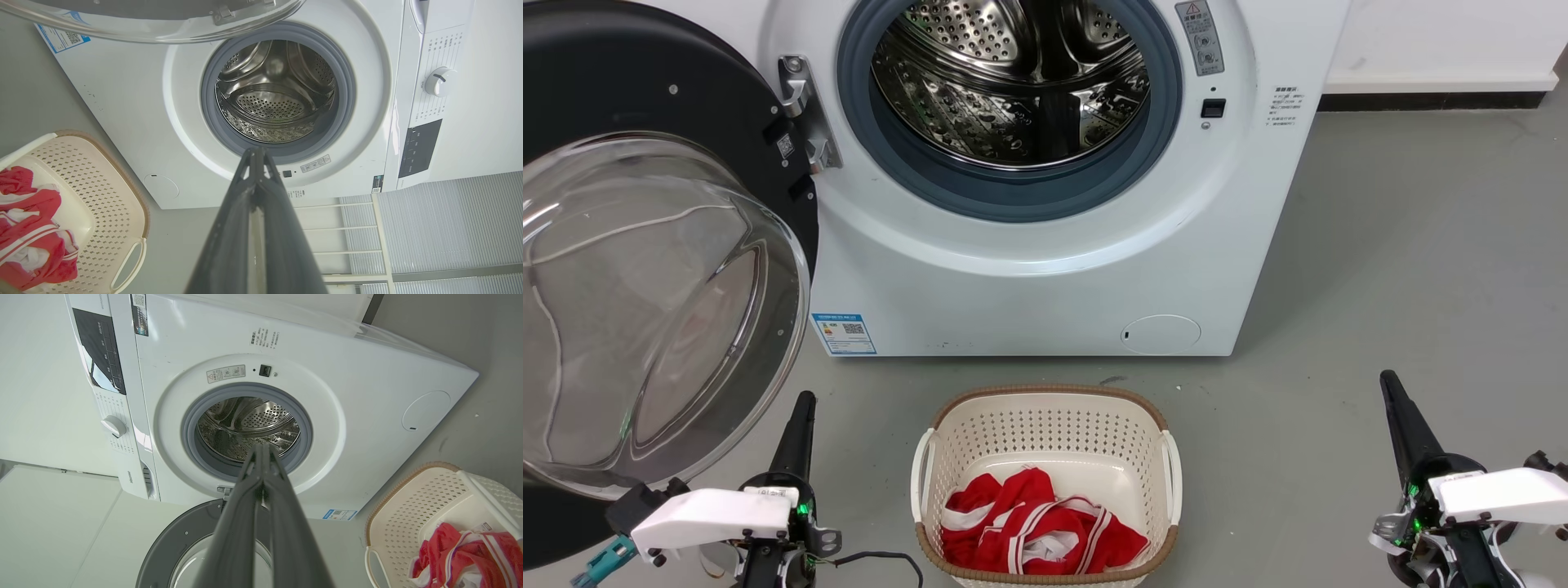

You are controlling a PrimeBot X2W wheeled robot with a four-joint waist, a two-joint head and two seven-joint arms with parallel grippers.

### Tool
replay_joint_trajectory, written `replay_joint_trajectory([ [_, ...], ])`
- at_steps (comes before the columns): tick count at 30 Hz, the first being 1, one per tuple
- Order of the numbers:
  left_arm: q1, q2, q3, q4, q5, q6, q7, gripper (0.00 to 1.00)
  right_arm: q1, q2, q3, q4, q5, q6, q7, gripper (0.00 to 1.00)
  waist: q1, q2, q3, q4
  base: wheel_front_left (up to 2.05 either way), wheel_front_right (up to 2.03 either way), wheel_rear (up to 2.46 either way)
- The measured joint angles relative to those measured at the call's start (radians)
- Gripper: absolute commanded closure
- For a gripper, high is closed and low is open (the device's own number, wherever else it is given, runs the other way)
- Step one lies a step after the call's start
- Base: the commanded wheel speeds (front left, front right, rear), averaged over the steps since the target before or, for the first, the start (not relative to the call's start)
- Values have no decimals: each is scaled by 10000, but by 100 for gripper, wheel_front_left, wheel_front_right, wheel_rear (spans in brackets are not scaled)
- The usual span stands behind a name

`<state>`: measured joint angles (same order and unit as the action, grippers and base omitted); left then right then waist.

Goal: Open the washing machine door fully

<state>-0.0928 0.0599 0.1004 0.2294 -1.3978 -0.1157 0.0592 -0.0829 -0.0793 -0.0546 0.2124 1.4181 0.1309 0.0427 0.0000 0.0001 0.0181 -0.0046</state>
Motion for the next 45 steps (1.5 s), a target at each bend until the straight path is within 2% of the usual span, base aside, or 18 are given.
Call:
replay_joint_trajectory([
  [30,-111,-90,128,163,-2125,-134,548,100,-164,21,-238,297,2213,-2,424,100,0,0,-151,46,0,0,0],
  [45,-120,-94,130,169,-2142,-134,554,100,-166,61,-293,307,2201,-2,464,100,0,0,-151,46,0,0,0],
])
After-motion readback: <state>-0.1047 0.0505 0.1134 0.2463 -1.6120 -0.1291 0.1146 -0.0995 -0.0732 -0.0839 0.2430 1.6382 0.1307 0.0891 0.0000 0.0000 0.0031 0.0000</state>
